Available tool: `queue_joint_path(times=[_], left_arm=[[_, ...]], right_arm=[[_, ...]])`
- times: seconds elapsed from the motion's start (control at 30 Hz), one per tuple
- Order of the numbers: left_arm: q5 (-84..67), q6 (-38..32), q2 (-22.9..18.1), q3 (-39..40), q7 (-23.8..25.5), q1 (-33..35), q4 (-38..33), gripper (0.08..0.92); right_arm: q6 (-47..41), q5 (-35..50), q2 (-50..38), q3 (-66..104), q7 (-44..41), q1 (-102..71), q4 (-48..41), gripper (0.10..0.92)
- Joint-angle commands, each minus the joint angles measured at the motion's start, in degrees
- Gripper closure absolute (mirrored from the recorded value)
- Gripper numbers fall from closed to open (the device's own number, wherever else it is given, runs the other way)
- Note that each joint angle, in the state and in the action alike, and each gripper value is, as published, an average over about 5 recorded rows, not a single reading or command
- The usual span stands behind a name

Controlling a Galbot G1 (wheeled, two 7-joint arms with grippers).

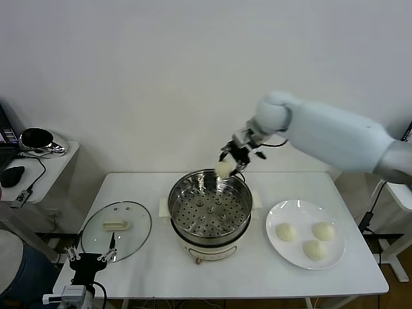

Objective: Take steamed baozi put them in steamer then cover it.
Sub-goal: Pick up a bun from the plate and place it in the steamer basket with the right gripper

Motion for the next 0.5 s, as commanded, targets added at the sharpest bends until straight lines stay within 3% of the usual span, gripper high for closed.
queue_joint_path(times=[0.03, 0.5], left_arm=[[0.04, 0.04, -0.03, -0.36, 0.02, -0.05, -0.04, 0.177], [-0.09, -0.07, -0.34, -0.54, -0.04, -0.53, 0.38, 0.177]], right_arm=[[6.45, -6.76, 7.39, -3.6, 0.39, 0.2, -1.23, 0.448], [15.84, -17.0, 9.25, -4.12, 2.41, -3.16, -7.04, 0.44]])
